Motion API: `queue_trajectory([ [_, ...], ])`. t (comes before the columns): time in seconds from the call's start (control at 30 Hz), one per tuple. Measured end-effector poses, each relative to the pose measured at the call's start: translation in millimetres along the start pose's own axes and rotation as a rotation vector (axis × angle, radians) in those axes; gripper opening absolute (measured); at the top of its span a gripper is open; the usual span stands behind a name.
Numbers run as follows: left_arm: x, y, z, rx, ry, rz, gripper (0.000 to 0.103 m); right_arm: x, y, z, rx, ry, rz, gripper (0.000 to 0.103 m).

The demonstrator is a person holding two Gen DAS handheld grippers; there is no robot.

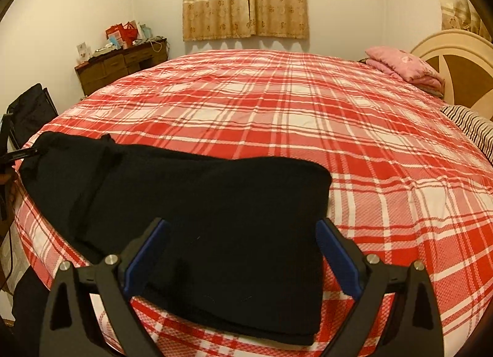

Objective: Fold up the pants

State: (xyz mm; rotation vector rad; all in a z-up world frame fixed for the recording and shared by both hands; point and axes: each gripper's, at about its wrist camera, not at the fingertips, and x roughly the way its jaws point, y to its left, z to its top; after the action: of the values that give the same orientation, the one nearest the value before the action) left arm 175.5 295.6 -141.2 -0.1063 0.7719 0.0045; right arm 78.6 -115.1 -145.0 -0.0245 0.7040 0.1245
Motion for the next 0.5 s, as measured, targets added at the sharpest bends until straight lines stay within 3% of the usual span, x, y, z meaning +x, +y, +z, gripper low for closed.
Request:
queue_trajectory([
  [0.03, -1, 0, 1, 0.002, 0.003, -0.01, 0.085, 0, 0, 0, -0.001, 0.0, 0.001, 0.098],
  [0.07, -4, 1, 1, -0.006, 0.005, -0.021, 0.074, 0, 0, 0, -0.002, -0.002, 0.002, 0.098],
  [0.1, -6, 1, 0, -0.014, 0.011, -0.038, 0.056, -1, 0, 0, -0.002, -0.003, 0.004, 0.098],
  [0.13, -7, 1, -1, -0.027, 0.023, -0.069, 0.047, -2, 0, 0, -0.003, -0.006, 0.006, 0.098],
  [0.23, -9, -1, -2, -0.036, 0.039, -0.079, 0.034, -3, 0, 0, -0.006, -0.012, 0.009, 0.098],
  [0.27, -10, 0, -2, -0.059, 0.042, -0.101, 0.023, -3, 0, 0, -0.007, -0.013, 0.01, 0.098],
  [0.5, -43, -9, 3, -0.159, 0.0, -0.186, 0.02, -14, -2, 5, -0.013, -0.055, 0.005, 0.098],
])
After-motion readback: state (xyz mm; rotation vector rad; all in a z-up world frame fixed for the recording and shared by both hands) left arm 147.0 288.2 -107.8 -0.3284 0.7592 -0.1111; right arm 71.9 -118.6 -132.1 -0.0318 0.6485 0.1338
